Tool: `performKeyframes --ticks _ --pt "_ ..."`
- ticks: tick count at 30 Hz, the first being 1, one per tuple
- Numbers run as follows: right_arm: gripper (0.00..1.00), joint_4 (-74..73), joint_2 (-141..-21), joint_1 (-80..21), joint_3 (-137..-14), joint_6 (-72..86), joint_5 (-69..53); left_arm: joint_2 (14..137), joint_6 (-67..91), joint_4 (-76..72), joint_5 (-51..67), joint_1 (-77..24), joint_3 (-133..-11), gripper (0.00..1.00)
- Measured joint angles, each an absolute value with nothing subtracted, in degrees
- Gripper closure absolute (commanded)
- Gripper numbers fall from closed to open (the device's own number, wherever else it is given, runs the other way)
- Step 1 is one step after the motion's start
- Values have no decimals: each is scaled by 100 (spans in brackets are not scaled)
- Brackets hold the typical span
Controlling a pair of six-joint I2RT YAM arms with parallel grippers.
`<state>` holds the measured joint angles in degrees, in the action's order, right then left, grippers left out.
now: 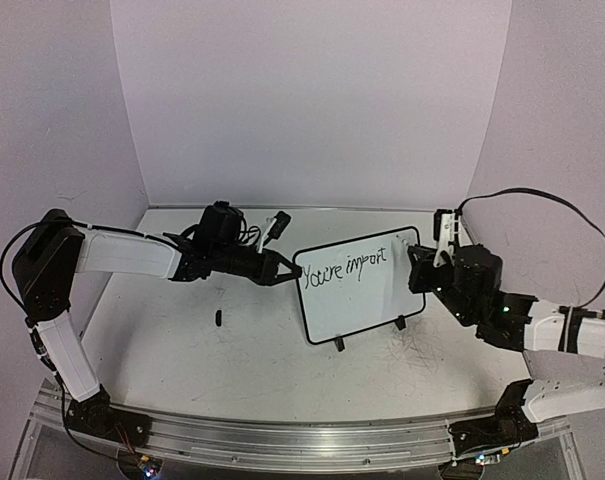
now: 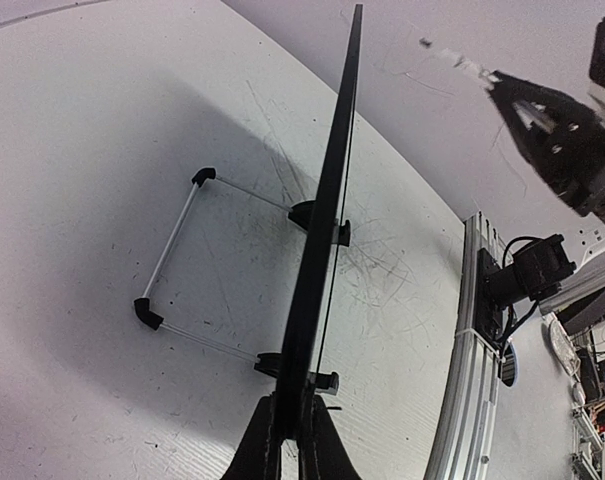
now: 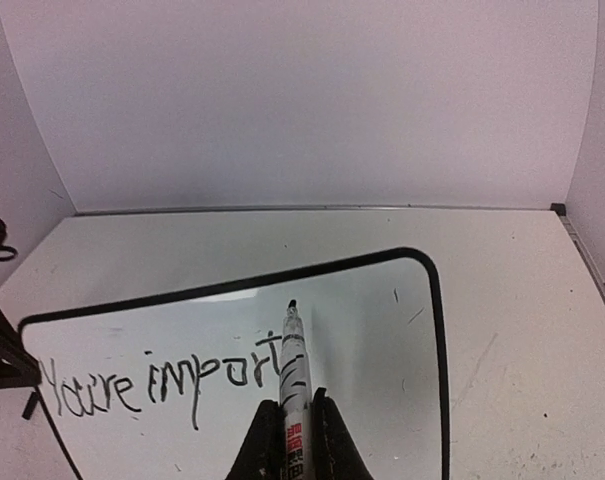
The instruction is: Write a sentence on the whiteboard
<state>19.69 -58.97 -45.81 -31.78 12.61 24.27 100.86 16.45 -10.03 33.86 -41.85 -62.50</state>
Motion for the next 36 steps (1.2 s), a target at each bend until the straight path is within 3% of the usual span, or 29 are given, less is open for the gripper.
performKeyframes --ticks 4,24,36 --pt "100 2087 -5569 -4556 -3170 1097 2385 10084 1636 -1002 3382 -4185 -6250 100" --pt "100 2078 -6172 -4541 -2720 916 1715 10044 1621 -950 3339 -4202 -6248 100" --pt "100 2204 -6337 -4541 -2724 908 1946 10044 1621 -950 3339 -4202 -6248 100"
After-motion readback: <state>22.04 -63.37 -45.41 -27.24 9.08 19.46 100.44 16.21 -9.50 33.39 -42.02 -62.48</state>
